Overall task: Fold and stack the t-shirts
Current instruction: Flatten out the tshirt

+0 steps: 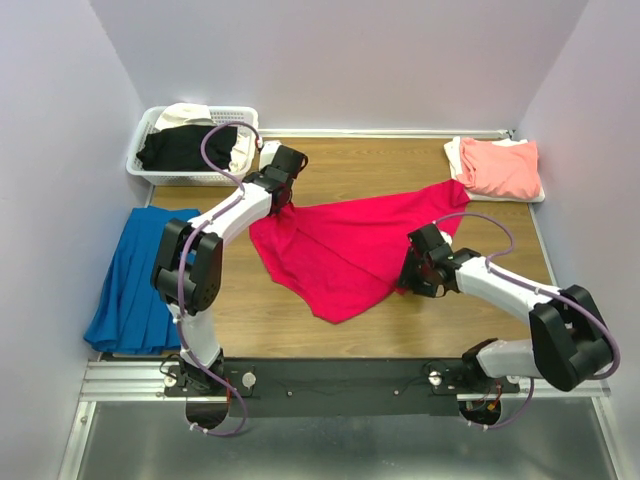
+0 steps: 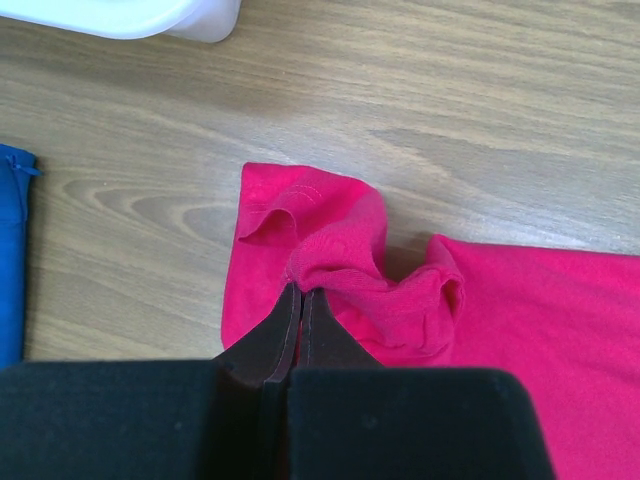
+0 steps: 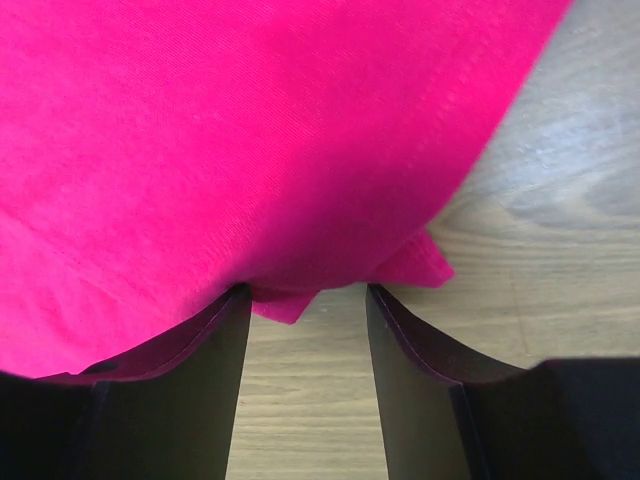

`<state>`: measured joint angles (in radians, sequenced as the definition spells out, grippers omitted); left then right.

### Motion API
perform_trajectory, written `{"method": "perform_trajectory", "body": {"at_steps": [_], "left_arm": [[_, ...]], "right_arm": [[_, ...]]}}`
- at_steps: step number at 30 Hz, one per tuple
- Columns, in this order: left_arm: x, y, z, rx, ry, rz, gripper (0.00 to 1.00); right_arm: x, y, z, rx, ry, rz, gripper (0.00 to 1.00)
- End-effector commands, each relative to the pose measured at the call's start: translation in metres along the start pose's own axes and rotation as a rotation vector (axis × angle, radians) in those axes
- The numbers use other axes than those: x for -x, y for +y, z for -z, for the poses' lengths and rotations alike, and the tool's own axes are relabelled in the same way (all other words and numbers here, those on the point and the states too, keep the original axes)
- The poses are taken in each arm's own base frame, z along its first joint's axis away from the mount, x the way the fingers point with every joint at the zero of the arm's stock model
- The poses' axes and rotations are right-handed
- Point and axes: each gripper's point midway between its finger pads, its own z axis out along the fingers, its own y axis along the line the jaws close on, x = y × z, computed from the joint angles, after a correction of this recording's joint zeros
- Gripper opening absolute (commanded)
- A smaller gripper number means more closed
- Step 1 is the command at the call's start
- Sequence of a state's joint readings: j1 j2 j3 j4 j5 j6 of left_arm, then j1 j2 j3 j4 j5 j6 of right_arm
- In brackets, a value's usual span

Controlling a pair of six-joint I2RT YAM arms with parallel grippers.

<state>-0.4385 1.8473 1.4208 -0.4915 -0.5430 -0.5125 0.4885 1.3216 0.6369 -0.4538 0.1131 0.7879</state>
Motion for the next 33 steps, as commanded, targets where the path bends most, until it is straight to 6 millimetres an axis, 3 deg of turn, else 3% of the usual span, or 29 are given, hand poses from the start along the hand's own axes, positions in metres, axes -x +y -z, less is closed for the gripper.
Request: {"method": "perform_trajectory", "body": {"at_steps": [1, 5, 6, 9, 14, 15, 16, 20, 24, 27, 33], "left_arm": [[0.012, 0.01, 0.01, -0.004, -0.035, 0.022, 0.0], [0.01, 0.016, 0.009, 0.002, -0.032, 0.025, 0.0], [0.007, 0.018, 0.008, 0.007, -0.028, 0.026, 0.0], [0.008, 0.02, 0.008, 0.006, -0.03, 0.031, 0.0], [0.008, 0.024, 0.008, 0.01, -0.029, 0.037, 0.0], [0.009, 0.025, 0.008, 0.01, -0.031, 0.038, 0.0], [0.009, 0.025, 0.007, 0.013, -0.03, 0.036, 0.0], [0.01, 0.029, 0.006, 0.019, -0.032, 0.039, 0.0], [0.014, 0.033, 0.002, 0.026, -0.034, 0.042, 0.0], [0.017, 0.034, 0.002, 0.026, -0.038, 0.046, 0.0], [0.016, 0.034, 0.0, 0.024, -0.031, 0.047, 0.0]], "right_arm": [[-0.003, 0.001, -0.014, -0.006, 0.003, -0.003, 0.59], [-0.003, 0.002, -0.019, -0.011, 0.014, 0.011, 0.54], [-0.004, 0.003, -0.02, -0.011, 0.017, 0.014, 0.43], [-0.004, 0.004, -0.021, -0.008, 0.025, 0.021, 0.3], [-0.01, 0.0, -0.02, -0.018, 0.045, 0.021, 0.17], [-0.01, -0.001, -0.02, -0.024, 0.046, 0.02, 0.05], [-0.009, -0.002, -0.018, -0.028, 0.041, 0.016, 0.01], [-0.007, -0.007, -0.007, -0.055, 0.035, 0.011, 0.01], [-0.003, -0.004, 0.005, -0.036, 0.023, 0.006, 0.33], [-0.008, -0.004, 0.008, -0.018, 0.035, -0.001, 0.45], [-0.016, -0.005, 0.003, -0.01, 0.056, -0.003, 0.49]]}}
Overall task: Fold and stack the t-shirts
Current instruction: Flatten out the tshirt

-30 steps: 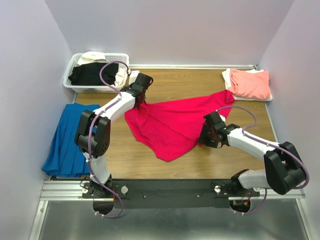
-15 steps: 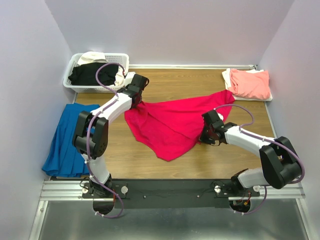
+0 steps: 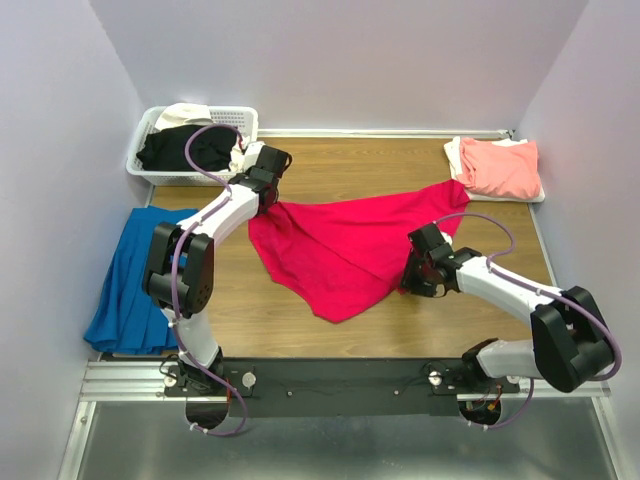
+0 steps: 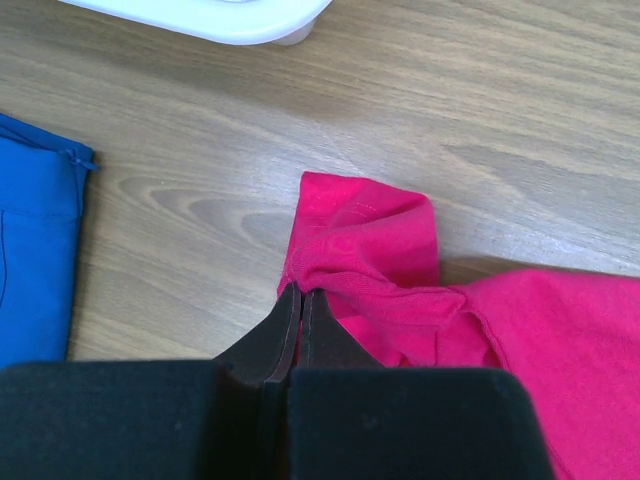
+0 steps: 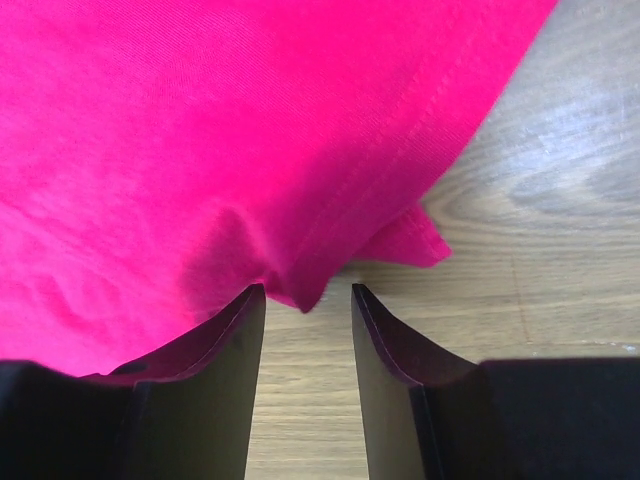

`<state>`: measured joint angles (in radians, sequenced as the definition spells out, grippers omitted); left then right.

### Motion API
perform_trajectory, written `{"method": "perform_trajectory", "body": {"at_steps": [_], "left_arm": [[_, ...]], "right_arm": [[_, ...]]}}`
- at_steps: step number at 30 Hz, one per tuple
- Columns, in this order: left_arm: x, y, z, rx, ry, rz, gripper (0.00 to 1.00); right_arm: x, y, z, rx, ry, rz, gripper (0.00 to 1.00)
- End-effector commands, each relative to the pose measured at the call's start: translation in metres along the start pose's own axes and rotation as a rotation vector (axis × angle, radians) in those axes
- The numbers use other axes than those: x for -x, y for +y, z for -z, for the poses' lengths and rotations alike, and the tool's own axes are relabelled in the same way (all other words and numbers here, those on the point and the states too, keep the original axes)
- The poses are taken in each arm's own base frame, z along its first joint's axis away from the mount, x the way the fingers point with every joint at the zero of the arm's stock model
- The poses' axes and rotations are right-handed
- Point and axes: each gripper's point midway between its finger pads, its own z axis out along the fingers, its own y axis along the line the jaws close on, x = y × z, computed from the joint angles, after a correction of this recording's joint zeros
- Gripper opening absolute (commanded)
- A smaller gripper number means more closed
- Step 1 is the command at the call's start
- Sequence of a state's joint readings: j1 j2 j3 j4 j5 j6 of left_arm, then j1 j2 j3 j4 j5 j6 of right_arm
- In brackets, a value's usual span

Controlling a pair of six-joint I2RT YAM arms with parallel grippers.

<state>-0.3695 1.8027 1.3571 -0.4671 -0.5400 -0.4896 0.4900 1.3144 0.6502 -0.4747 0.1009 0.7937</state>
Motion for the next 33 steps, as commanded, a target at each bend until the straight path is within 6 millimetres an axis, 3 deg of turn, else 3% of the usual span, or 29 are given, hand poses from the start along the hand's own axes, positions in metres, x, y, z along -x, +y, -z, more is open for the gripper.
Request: {"method": "perform_trajectory", "body": {"at_steps": [1, 14, 17, 19, 24, 32, 33], "left_arm": [[0.016, -0.001, 0.007, -0.022, -0.037, 0.023, 0.0], [0.015, 0.003, 0.008, -0.016, -0.036, 0.019, 0.0], [0.017, 0.006, 0.009, -0.013, -0.04, 0.021, 0.0], [0.018, 0.008, 0.009, -0.011, -0.044, 0.022, 0.0], [0.019, 0.015, 0.008, -0.005, -0.045, 0.028, 0.0], [0.019, 0.017, 0.007, -0.007, -0.041, 0.033, 0.0], [0.02, 0.017, 0.006, -0.006, -0.041, 0.035, 0.0]], "right_arm": [[-0.017, -0.009, -0.003, -0.019, 0.051, 0.002, 0.49], [-0.015, -0.003, -0.026, -0.022, 0.037, -0.028, 0.47], [-0.02, -0.004, -0.03, -0.037, 0.055, -0.025, 0.43], [-0.024, -0.005, -0.031, -0.042, 0.062, -0.021, 0.33], [-0.032, -0.009, -0.024, -0.058, 0.082, -0.03, 0.01], [-0.014, -0.005, 0.013, -0.066, 0.042, -0.039, 0.01], [-0.005, 0.0, 0.02, -0.058, 0.016, -0.041, 0.01]]}}
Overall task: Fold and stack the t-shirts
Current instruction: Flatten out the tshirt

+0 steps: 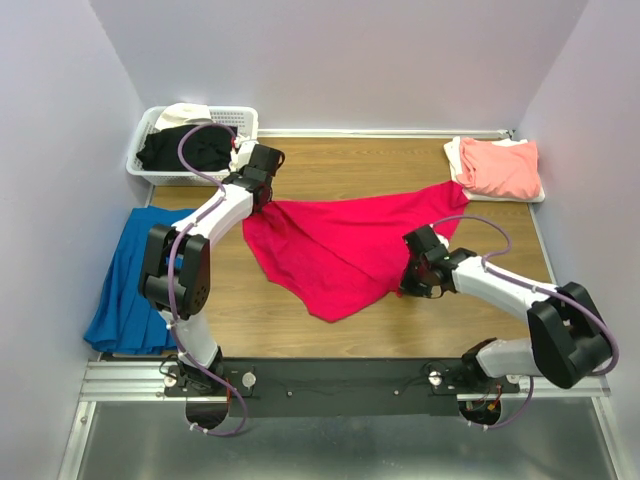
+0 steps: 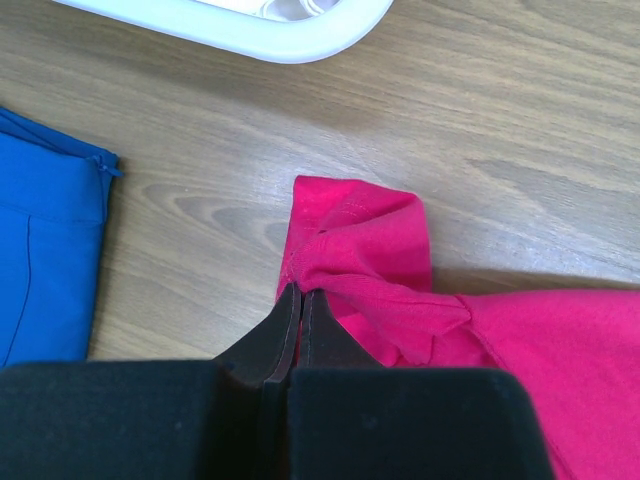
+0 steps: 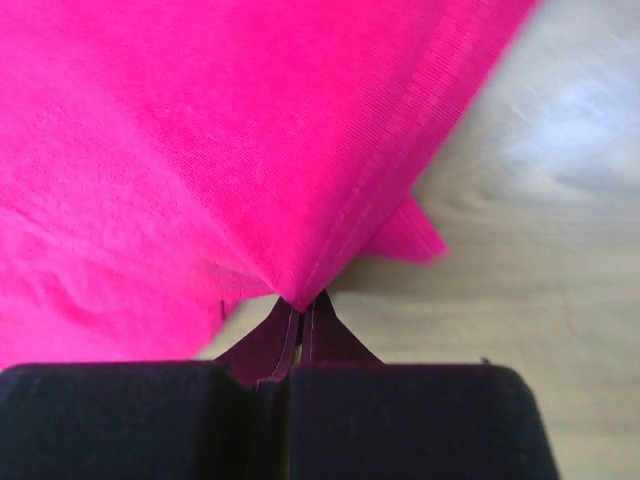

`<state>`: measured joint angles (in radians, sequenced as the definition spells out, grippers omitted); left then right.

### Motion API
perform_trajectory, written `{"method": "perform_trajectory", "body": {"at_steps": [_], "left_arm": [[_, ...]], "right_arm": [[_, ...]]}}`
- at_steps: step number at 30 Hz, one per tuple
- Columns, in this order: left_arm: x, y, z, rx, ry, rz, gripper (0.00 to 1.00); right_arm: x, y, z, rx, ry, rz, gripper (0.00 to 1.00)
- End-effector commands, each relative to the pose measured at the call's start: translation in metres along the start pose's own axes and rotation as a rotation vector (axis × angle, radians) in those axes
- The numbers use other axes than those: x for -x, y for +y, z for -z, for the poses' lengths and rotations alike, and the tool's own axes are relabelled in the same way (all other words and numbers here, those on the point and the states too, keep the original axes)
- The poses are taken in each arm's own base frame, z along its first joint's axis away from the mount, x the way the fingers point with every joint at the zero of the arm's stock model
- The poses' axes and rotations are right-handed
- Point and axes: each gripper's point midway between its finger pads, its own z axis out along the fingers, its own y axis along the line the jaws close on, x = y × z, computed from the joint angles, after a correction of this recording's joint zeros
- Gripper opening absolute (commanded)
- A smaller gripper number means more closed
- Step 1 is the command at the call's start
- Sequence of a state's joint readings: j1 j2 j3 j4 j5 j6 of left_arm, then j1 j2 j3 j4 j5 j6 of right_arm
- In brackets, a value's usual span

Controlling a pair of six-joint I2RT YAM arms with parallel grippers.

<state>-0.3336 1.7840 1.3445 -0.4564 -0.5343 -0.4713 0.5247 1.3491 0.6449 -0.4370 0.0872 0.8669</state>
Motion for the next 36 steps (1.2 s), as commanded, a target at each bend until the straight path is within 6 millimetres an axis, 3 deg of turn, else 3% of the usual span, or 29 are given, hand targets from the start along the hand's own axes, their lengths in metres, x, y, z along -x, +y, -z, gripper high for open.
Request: {"method": "perform_trajectory", "body": {"at_steps": [1, 5, 7, 13, 16, 18, 22, 26, 32, 36], "left_arm": [[0.016, 0.002, 0.01, -0.021, -0.038, 0.024, 0.0], [0.024, 0.003, 0.014, -0.021, -0.05, 0.03, 0.0], [0.029, 0.003, 0.017, -0.025, -0.059, 0.03, 0.0], [0.047, 0.001, 0.031, -0.053, -0.08, 0.024, 0.0], [0.053, -0.019, 0.045, -0.195, -0.083, -0.032, 0.0], [0.048, -0.046, 0.063, -0.337, -0.08, -0.06, 0.0], [0.024, -0.069, 0.1, -0.461, -0.09, -0.133, 0.0], [-0.009, -0.074, 0.115, -0.51, -0.039, -0.147, 0.0], [-0.056, -0.079, 0.116, -0.553, 0.034, -0.189, 0.0], [-0.072, -0.09, 0.111, -0.568, 0.049, -0.235, 0.01]], "right_arm": [[0.011, -0.007, 0.036, -0.062, -0.034, -0.008, 0.01], [0.037, -0.006, 0.071, -0.083, -0.132, -0.016, 0.01], [0.064, -0.006, 0.091, -0.123, -0.241, -0.026, 0.01], [0.125, -0.033, 0.141, -0.359, -0.503, -0.017, 0.01], [0.15, -0.037, 0.158, -0.437, -0.592, -0.02, 0.01], [0.163, -0.037, 0.167, -0.457, -0.63, -0.039, 0.01], [0.179, -0.045, 0.174, -0.516, -0.675, -0.062, 0.01], [0.189, -0.069, 0.175, -0.589, -0.675, -0.108, 0.01], [0.19, -0.11, 0.173, -0.686, -0.631, -0.169, 0.01], [0.184, -0.115, 0.165, -0.683, -0.606, -0.165, 0.01]]}}
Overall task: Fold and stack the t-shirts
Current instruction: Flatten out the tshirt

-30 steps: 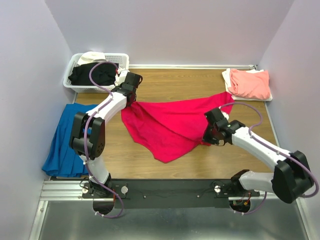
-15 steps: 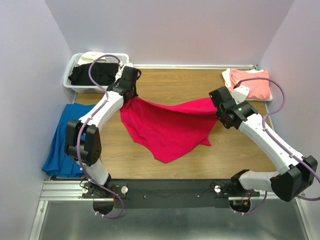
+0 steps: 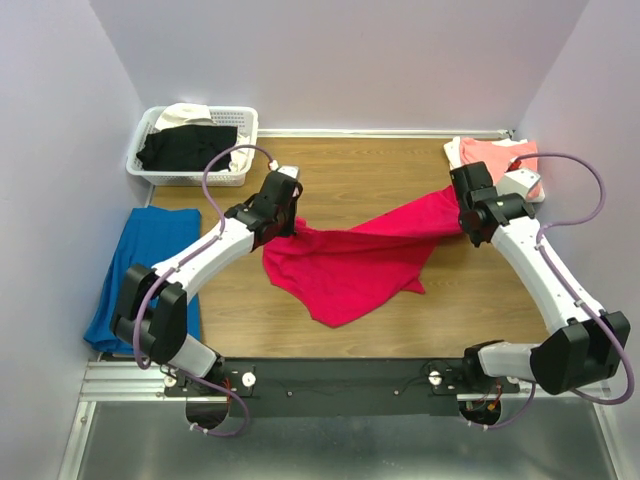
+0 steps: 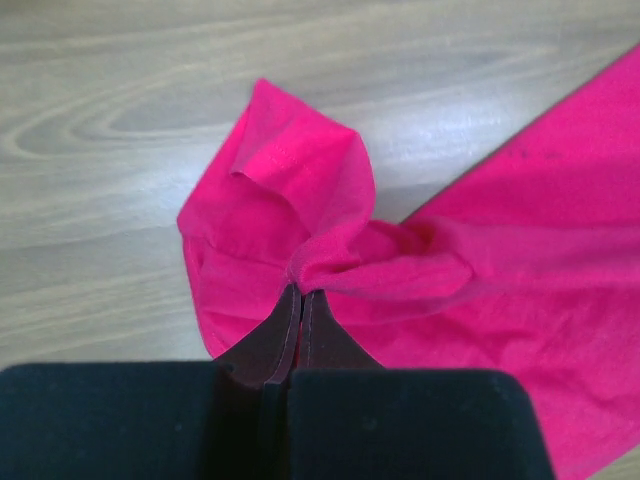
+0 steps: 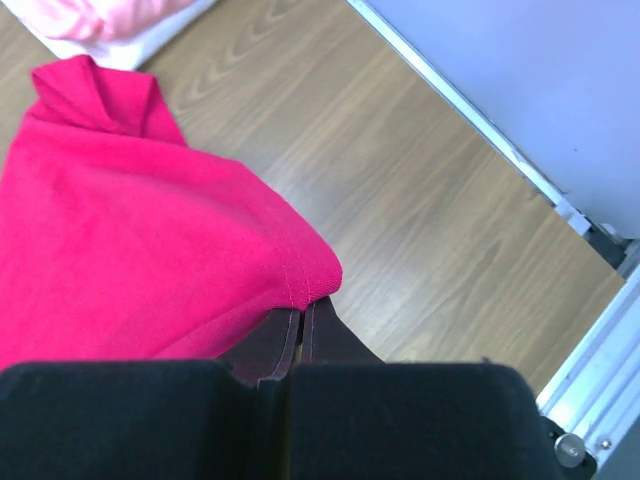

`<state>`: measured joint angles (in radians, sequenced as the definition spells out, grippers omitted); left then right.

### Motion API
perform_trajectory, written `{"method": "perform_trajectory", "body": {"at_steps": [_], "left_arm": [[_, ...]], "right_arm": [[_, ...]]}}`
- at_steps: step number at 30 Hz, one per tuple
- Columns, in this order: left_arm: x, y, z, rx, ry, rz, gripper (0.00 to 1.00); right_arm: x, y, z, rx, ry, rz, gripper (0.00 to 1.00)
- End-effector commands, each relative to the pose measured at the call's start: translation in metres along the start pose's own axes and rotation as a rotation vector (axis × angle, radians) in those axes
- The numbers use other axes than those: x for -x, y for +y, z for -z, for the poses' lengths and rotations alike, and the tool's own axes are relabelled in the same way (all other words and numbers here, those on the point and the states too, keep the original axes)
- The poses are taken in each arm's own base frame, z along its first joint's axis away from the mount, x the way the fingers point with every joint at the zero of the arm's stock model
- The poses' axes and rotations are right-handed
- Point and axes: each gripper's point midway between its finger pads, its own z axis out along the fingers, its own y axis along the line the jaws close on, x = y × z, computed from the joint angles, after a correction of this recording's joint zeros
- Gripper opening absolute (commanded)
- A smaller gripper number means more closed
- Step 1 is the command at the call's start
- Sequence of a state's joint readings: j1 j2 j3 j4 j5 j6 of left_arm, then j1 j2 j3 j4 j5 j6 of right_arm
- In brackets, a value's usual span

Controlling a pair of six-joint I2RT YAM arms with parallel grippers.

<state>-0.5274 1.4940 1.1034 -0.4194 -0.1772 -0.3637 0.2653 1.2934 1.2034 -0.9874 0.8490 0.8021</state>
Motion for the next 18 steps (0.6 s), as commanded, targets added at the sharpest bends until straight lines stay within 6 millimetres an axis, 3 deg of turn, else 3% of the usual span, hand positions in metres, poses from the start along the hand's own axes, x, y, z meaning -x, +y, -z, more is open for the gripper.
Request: {"method": "perform_trajectory", "body": {"at_steps": [1, 9, 16, 18], "left_arm": [[-0.002, -0.022, -0.007, -0.072, -0.006, -0.039, 0.04], [0.009, -0.029, -0.023, -0.057, 0.0, -0.093, 0.29], [0.026, 0.003, -0.025, 0.157, -0.003, -0.115, 0.74], [0.026, 0.004, -0.028, 0.167, -0.003, -0.111, 0.8]], "right_arm": [[-0.008, -0.013, -0.007, -0.048, -0.001, 0.036, 0.01], [-0.013, -0.032, -0.021, -0.131, 0.008, 0.035, 0.01], [-0.004, -0.061, -0.032, -0.217, 0.012, 0.015, 0.01], [-0.004, -0.064, -0.034, -0.227, 0.017, 0.008, 0.01]]}}
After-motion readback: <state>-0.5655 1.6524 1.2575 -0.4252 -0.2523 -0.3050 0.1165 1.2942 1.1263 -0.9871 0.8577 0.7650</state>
